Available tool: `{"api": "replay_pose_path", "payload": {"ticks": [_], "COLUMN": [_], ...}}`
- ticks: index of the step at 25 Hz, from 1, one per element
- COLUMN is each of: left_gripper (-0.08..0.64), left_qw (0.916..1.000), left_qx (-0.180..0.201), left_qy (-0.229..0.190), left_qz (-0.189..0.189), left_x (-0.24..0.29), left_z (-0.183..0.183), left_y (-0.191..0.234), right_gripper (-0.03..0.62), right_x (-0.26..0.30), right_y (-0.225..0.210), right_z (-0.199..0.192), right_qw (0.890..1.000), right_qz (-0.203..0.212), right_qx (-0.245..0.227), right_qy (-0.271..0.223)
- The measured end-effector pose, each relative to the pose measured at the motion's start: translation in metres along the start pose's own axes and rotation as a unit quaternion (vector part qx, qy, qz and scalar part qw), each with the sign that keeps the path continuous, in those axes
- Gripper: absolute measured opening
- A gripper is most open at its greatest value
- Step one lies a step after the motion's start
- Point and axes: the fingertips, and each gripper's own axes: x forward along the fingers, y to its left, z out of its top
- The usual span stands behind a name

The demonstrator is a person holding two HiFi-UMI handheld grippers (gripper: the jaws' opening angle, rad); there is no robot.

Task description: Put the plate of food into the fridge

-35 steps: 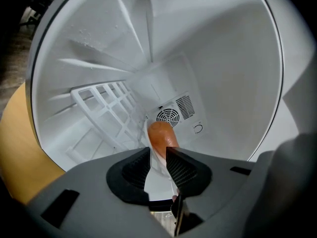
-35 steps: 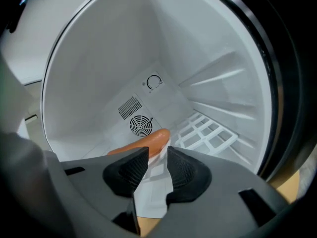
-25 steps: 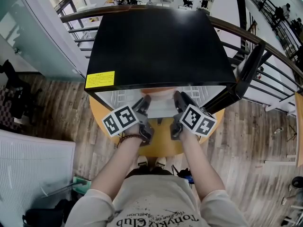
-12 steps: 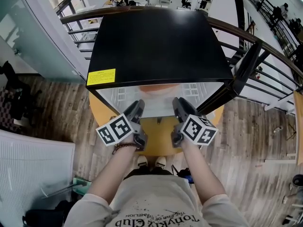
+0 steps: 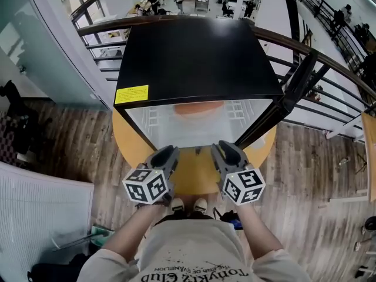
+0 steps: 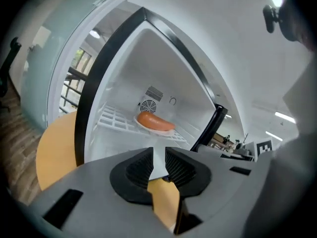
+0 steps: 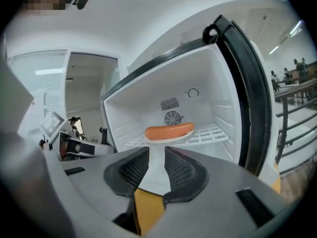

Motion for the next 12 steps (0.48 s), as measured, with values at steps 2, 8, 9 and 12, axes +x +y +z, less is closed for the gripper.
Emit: {"api": "replay_pose_path", "payload": {"ticks": [2,8,9,12], "left_gripper": [0.072,0.029,0.026,0.025], "left_qw": [0.9996,0.9998,0.9998,0.9986], "left_qx": [0.029,0.017,0.02,0.049], "left_qy": [0.005,0.005,0.004,0.011], "left_qz": [-0.001,0.0,0.004,0.014], "left_x": [-0.009,-0.032,-0.035,-0.043], "left_z": [-0.006,-0.032,-0.038,-0.057], "left_y": [-0.005,-0.01,-0.01,-0.014], "right_gripper": [0.086,0.034,0.032,0.029], "right_x": [-0.009,-0.035,-0.038,-0.043], "right_y": [0.009,0.027,0.03,0.041], "right_z": [-0.006,-0.026,-0.032,-0.054], "right_qw": [1.0,1.0,1.0,0.998], "right_qz": [0.0,0.001,0.002,0.003], "right_qx": [-0.018,0.004,0.014,0.035], "right_qy": [0.005,0.02,0.025,0.046]}}
